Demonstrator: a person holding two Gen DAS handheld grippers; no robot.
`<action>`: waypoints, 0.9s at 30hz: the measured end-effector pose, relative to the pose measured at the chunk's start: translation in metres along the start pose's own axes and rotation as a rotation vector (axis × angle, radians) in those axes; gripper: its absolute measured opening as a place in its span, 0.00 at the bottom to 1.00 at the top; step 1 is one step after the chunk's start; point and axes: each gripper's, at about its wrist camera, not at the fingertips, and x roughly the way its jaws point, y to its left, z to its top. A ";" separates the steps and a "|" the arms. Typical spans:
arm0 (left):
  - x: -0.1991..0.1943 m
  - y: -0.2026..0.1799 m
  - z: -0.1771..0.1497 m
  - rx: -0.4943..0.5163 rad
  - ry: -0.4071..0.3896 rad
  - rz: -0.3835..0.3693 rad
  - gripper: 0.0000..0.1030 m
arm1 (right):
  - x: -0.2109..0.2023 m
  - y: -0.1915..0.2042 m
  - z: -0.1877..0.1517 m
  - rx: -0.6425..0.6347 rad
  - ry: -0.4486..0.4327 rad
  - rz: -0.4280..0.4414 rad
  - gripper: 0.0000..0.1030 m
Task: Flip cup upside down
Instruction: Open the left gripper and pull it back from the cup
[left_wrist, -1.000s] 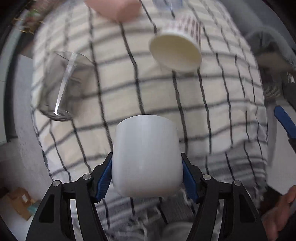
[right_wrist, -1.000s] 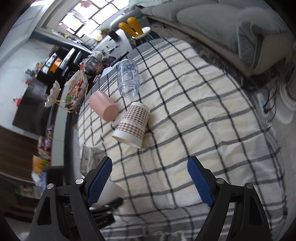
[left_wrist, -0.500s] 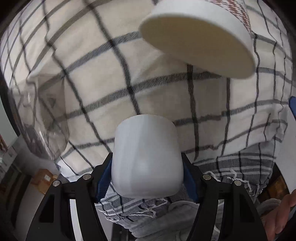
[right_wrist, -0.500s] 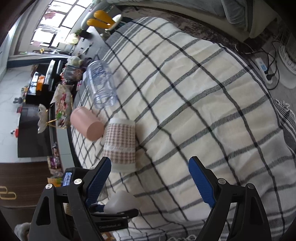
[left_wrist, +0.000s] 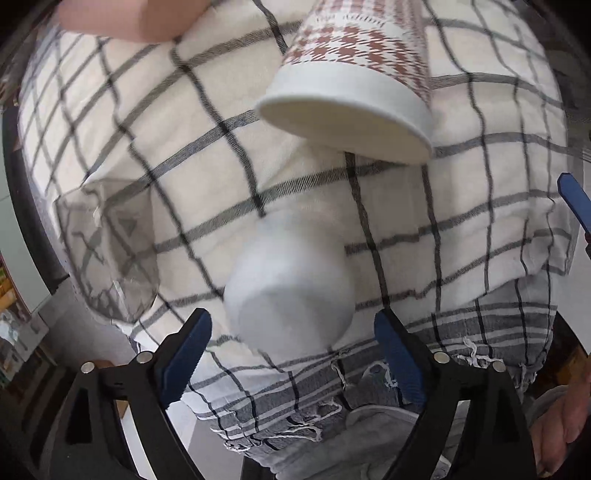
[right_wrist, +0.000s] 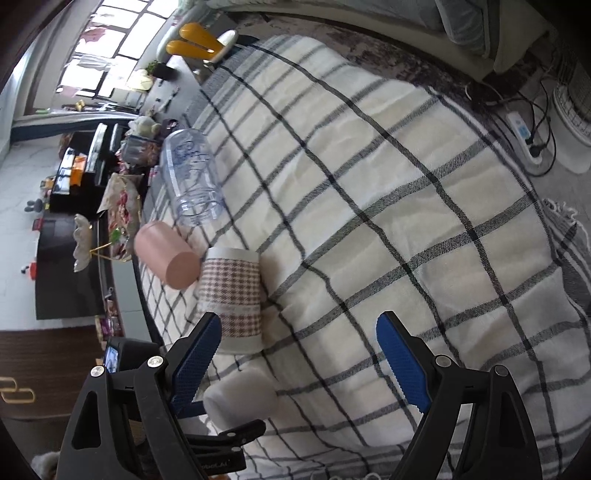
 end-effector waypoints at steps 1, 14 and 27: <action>-0.003 0.001 -0.008 -0.003 -0.022 0.002 0.90 | -0.004 0.002 -0.003 -0.013 -0.009 0.002 0.84; -0.032 0.019 -0.119 -0.216 -0.514 -0.043 0.91 | -0.065 0.049 -0.071 -0.329 -0.247 -0.063 0.86; -0.035 0.038 -0.198 -0.510 -1.005 0.110 0.99 | -0.103 0.064 -0.126 -0.522 -0.537 -0.198 0.91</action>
